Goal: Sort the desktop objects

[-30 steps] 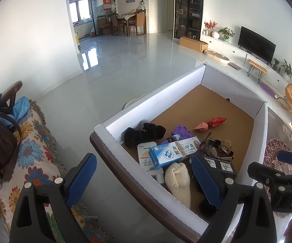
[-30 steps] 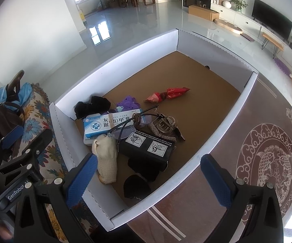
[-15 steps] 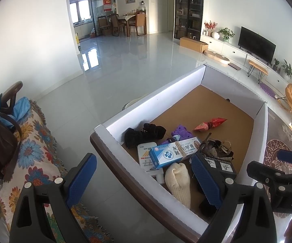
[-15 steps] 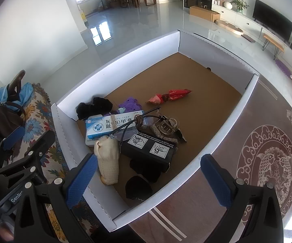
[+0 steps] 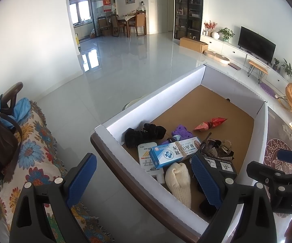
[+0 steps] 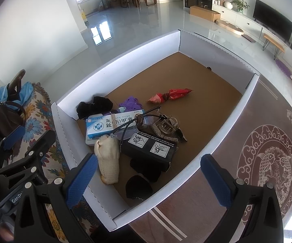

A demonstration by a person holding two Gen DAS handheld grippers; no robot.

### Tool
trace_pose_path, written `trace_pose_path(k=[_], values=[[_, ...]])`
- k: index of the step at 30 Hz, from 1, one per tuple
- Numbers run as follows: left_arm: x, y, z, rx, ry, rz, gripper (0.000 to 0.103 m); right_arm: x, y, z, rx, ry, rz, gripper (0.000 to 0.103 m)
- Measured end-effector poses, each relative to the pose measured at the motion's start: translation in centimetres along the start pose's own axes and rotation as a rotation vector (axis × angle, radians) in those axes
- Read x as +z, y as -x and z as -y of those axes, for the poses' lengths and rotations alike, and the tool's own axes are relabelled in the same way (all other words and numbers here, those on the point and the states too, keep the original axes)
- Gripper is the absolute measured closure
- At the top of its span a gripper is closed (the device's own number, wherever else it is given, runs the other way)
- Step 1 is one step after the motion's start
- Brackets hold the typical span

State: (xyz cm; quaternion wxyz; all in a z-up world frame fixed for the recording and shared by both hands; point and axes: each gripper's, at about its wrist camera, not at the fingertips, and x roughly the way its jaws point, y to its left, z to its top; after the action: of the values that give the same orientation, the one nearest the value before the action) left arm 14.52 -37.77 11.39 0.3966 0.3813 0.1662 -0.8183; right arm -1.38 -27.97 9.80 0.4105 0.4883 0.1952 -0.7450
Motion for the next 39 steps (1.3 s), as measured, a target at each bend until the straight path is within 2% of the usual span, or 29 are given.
trace_pose_path(k=[39], values=[[-0.31, 0.07, 0.0, -0.001, 0.003, -0.005, 0.007, 0.2, 0.3, 0.02, -0.003, 0.004, 0.0, 0.001]])
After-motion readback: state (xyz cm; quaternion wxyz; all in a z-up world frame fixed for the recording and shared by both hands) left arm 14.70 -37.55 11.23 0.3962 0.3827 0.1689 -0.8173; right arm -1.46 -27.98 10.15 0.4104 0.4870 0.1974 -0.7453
